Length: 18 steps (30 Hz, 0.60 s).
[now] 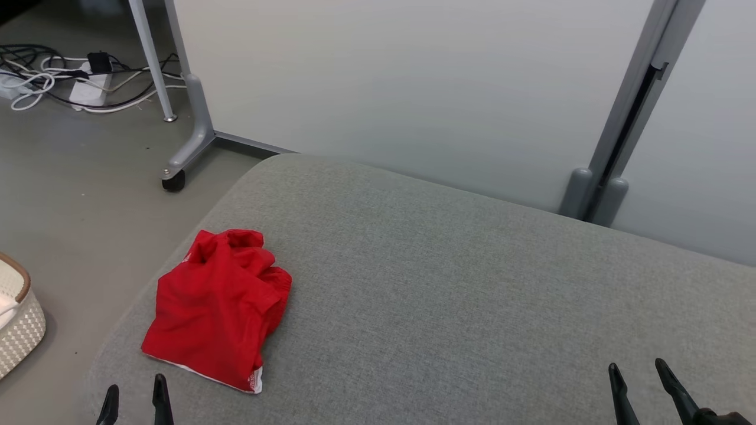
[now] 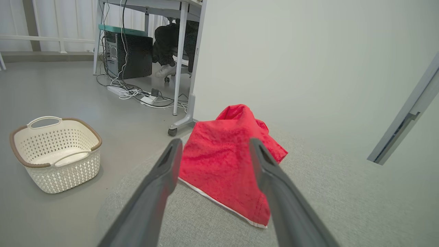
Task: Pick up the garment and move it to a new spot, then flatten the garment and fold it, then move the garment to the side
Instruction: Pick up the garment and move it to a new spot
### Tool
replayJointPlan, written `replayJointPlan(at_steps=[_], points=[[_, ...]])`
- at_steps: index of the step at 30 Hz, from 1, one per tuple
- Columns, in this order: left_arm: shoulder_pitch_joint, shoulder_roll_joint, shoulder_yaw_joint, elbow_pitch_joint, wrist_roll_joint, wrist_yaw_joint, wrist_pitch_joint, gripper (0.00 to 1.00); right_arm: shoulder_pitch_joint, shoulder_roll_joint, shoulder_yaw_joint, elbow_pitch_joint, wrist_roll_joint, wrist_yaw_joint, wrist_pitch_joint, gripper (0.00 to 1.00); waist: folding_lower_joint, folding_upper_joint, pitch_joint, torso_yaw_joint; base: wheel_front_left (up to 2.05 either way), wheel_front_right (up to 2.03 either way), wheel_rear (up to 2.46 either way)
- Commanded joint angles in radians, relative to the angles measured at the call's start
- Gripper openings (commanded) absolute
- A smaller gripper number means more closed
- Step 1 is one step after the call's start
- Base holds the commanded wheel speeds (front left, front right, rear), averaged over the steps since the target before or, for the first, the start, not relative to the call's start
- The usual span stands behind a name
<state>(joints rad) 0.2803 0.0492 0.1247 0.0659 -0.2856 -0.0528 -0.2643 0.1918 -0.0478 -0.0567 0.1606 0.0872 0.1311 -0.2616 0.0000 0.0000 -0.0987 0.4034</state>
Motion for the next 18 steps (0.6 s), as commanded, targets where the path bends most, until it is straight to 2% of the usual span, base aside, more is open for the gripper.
replayJointPlan(at_steps=[1, 7, 13, 18], points=[[-0.018, 0.003, -0.001, 0.01, -0.013, -0.01, 0.0, 1.0, 0.003, -0.005, -0.001, 0.001, 0.001, -0.001, -0.005, 1.0, 0.0, 0.0, 0.01, -0.016, 0.0, 0.0, 0.0], [-0.123, 0.023, -0.034, 0.155, -0.05, -0.038, 0.021, 1.0, -0.011, -0.006, 0.01, 0.01, -0.019, -0.001, -0.005, 1.0, 0.0, 0.0, 0.049, -0.085, 0.0, 0.0, 0.0], [-0.345, 0.073, -0.03, 0.366, -0.102, -0.033, 0.204, 1.0, -0.049, -0.006, 0.009, 0.009, -0.056, -0.001, -0.005, 1.0, 0.0, 0.0, 0.14, -0.171, 0.0, 0.0, 0.0], [-0.468, 0.12, -0.028, 0.544, -0.122, -0.022, 0.343, 1.0, -0.086, -0.005, 0.016, 0.016, -0.058, 0.0, -0.005, 1.0, 0.0, 0.0, 0.201, -0.224, 0.0, 0.0, 0.0]])
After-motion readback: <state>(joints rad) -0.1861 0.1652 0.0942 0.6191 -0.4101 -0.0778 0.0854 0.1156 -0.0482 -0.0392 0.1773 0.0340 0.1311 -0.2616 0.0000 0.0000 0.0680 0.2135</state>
